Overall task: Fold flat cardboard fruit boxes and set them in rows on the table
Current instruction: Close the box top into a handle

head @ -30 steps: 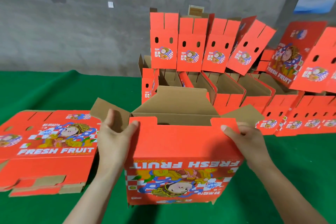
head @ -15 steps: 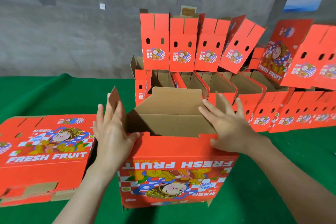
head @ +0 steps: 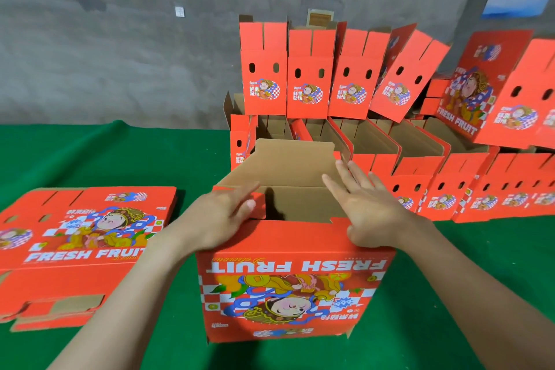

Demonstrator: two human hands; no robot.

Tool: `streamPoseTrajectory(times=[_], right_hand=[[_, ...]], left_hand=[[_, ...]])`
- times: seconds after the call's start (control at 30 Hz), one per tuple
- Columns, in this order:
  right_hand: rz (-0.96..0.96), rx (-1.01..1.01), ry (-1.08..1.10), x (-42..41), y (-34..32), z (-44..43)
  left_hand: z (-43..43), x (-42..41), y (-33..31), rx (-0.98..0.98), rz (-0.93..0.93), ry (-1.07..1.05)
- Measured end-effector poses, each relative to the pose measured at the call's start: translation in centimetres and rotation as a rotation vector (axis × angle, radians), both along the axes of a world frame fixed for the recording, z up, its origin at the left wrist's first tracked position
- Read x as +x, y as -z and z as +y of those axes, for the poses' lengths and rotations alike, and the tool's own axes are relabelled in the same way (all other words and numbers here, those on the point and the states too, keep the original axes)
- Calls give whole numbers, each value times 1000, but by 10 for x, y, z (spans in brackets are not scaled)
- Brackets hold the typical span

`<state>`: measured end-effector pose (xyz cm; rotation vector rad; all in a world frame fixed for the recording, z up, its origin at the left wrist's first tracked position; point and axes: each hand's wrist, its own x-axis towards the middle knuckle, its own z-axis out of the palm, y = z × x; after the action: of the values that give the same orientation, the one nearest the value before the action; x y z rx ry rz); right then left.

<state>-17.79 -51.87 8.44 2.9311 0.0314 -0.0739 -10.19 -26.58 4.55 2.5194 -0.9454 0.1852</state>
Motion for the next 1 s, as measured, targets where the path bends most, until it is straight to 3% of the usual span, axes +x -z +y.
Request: streamPoseTrajectory(times=[0.13, 0.27, 0.4, 0.53, 0.67, 0.8, 0.9, 1.0], right_hand=[[-24, 32, -33, -3, 4, -3], [-80, 135, -188, -5, 11, -9], [-192, 349, -359, -9, 25, -18], [-464, 636, -496, -16, 38, -21], [-633, 908, -310, -10, 43, -25], [-679, 980, -148, -7, 46, -28], [-589, 967, -67, -5, 46, -30], [-516, 981, 5, -5, 46, -28]], left_hand=[[-21, 17, -14, -5, -82, -197], [-33, 29, -7, 104, -32, -287], [-32, 34, -4, 79, -32, -320], [-30, 31, -3, 25, -63, -284], [-25, 29, -6, -188, -48, -195], [-9, 21, -9, -356, 27, -39], [0, 12, -9, -332, 78, 16], [3, 13, -5, -222, 70, -103]])
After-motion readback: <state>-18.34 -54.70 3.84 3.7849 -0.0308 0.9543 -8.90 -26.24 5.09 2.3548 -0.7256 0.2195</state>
